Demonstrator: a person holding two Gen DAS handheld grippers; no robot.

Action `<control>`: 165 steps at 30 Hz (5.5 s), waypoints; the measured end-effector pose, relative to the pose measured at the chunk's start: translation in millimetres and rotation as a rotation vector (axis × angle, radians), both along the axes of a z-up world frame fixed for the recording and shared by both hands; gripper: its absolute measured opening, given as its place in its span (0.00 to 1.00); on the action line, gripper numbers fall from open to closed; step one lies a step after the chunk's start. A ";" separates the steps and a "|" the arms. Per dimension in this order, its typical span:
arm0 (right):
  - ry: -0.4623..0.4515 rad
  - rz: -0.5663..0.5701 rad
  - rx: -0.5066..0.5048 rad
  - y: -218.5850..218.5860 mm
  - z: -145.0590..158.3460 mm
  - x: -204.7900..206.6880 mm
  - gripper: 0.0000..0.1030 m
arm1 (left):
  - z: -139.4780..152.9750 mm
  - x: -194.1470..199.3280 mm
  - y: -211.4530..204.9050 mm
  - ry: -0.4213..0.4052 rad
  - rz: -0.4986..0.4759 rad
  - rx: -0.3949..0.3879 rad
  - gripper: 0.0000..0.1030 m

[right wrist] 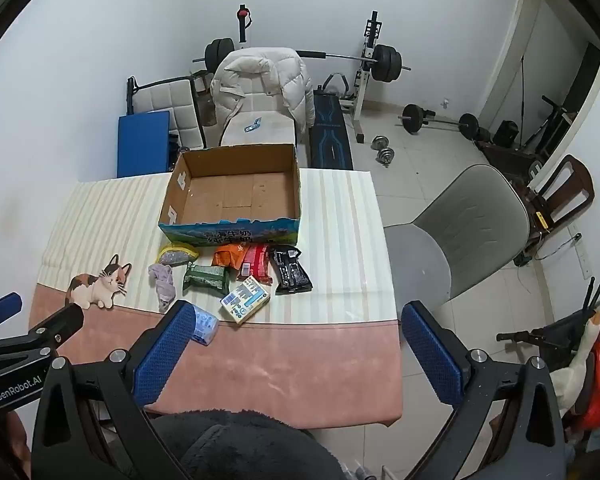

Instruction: Organize soft objects

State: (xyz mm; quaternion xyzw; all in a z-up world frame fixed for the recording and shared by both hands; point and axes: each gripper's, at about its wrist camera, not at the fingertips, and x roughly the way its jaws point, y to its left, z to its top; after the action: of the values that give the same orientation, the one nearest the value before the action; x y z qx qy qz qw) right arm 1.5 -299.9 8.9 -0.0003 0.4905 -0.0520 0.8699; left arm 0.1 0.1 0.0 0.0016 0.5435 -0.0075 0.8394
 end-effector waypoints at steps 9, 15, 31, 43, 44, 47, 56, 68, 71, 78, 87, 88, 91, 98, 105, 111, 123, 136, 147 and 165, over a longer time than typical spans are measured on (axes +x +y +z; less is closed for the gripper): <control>-0.004 0.006 0.015 -0.5 1.0 -5.0 1.00 | 4.9 1.5 -3.5 -0.003 0.003 -0.005 1.00; -0.006 0.018 0.002 0.0 -2.8 -7.1 1.00 | 9.3 -1.0 -7.1 -0.011 0.003 -0.004 1.00; -0.029 0.025 -0.003 3.6 10.2 -16.5 1.00 | 15.7 -16.4 -8.0 -0.046 0.003 -0.001 1.00; -0.040 0.028 0.003 2.1 17.0 -23.9 1.00 | 20.0 -19.6 -5.4 -0.054 0.003 -0.003 1.00; -0.042 0.030 0.003 2.0 17.9 -24.5 1.00 | 19.3 -19.6 -5.7 -0.054 0.002 -0.002 1.00; -0.045 0.030 0.002 3.2 19.3 -25.1 1.00 | 19.2 -19.5 -5.7 -0.055 0.002 -0.001 1.00; -0.057 0.026 0.008 4.6 24.0 -28.0 1.00 | 25.0 -22.2 -4.5 -0.059 -0.001 -0.003 1.00; -0.063 0.019 0.013 1.9 28.1 -26.8 1.00 | 31.2 -23.1 -5.6 -0.064 0.004 -0.004 1.00; -0.063 0.020 0.015 1.5 28.8 -26.0 1.00 | 36.9 -21.2 -6.6 -0.065 0.004 -0.004 1.00; -0.066 0.021 0.018 1.9 30.5 -23.4 1.00 | 34.6 -23.2 -6.9 -0.067 0.002 -0.003 1.00; -0.066 0.024 0.031 -1.7 27.3 -19.0 1.00 | 37.6 -20.0 -8.1 -0.069 0.005 -0.003 1.00; -0.067 0.025 0.033 -1.4 27.3 -17.5 1.00 | 39.2 -19.0 -8.4 -0.069 0.005 -0.003 1.00; -0.065 0.026 0.035 -1.2 25.2 -16.7 1.00 | 39.6 -17.7 -7.9 -0.067 0.005 -0.003 1.00; -0.066 0.025 0.038 -1.7 21.7 -18.6 1.00 | 38.6 -13.6 -7.3 -0.063 0.010 -0.007 1.00; -0.016 -0.016 0.151 -18.1 -20.5 10.8 1.00 | -7.4 18.0 12.1 0.013 0.073 -0.054 1.00; 0.220 -0.060 0.318 -13.5 -151.0 96.7 1.00 | -133.1 74.3 58.6 0.289 0.273 -0.246 1.00; 0.653 -0.231 0.540 52.8 -429.9 202.1 0.90 | -352.1 120.9 72.1 0.708 0.533 -0.420 0.88; 0.744 0.163 0.130 74.1 -440.0 149.3 0.70 | -430.9 140.9 54.7 0.845 0.584 -0.500 0.88; 0.739 0.027 0.238 41.5 -439.3 131.1 0.73 | -427.6 137.9 -4.4 0.729 0.142 0.017 0.67; 0.676 0.040 0.229 37.1 -420.8 83.9 0.63 | -425.8 99.4 -40.6 0.609 0.180 -0.027 0.39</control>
State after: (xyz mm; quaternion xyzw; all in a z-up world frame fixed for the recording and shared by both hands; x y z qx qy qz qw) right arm 85.3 -262.7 -411.9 0.0705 0.7533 0.0236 0.6535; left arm 99.4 -40.5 -425.9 -0.0602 0.7677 0.0593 0.6352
